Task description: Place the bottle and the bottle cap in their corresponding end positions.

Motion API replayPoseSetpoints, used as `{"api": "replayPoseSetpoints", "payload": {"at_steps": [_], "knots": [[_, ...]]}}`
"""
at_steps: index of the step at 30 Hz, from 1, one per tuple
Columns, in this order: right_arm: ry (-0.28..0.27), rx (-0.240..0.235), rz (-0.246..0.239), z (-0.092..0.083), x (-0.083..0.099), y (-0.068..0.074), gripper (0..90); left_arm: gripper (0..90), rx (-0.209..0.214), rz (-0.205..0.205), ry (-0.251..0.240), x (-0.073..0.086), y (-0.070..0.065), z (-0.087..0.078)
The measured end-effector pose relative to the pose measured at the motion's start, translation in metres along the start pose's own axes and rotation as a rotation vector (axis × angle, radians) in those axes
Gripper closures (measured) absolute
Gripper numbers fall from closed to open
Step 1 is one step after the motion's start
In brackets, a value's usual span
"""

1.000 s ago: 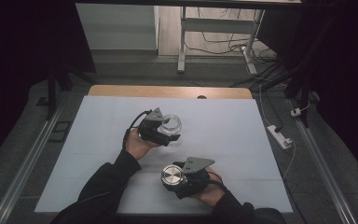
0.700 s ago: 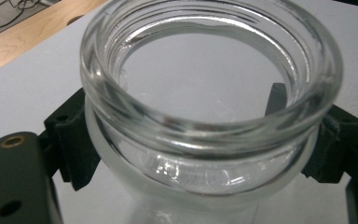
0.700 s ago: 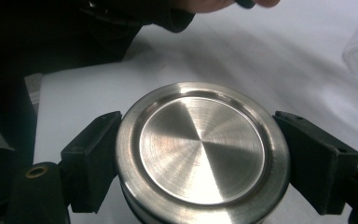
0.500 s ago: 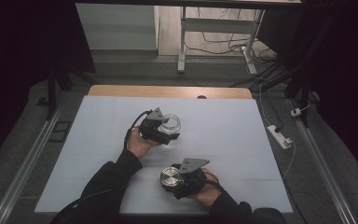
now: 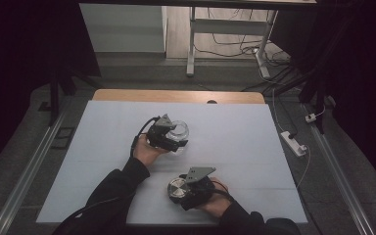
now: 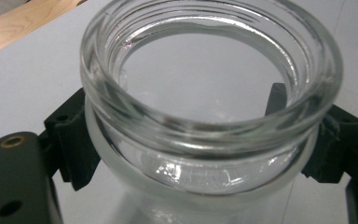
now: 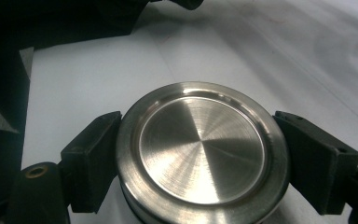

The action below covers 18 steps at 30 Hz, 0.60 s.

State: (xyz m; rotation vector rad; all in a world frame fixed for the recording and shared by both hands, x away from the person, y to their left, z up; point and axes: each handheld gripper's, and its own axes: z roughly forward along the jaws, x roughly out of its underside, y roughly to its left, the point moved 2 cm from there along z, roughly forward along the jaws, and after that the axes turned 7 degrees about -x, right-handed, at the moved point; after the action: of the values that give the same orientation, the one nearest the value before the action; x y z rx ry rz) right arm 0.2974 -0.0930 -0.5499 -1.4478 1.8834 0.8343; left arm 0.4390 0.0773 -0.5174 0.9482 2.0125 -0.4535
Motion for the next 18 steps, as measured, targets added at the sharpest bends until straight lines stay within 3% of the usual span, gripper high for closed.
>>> {"api": "replayPoseSetpoints", "payload": {"at_steps": [6,12,18], "knots": [[0.048,-0.009,-0.017,0.0036,0.0005,0.0013,18.5,15.4,-0.008,-0.001,0.012,0.0025,0.0001,0.0028],[0.083,-0.015,-0.002,0.0057,0.0011,0.0006,18.4,15.4,-0.008,0.006,0.027,0.0058,-0.0011,0.0071],[0.106,0.007,-0.040,0.0071,0.0012,0.0030,18.1,15.2,0.003,0.005,0.037,0.0066,0.0008,0.0066]]}}
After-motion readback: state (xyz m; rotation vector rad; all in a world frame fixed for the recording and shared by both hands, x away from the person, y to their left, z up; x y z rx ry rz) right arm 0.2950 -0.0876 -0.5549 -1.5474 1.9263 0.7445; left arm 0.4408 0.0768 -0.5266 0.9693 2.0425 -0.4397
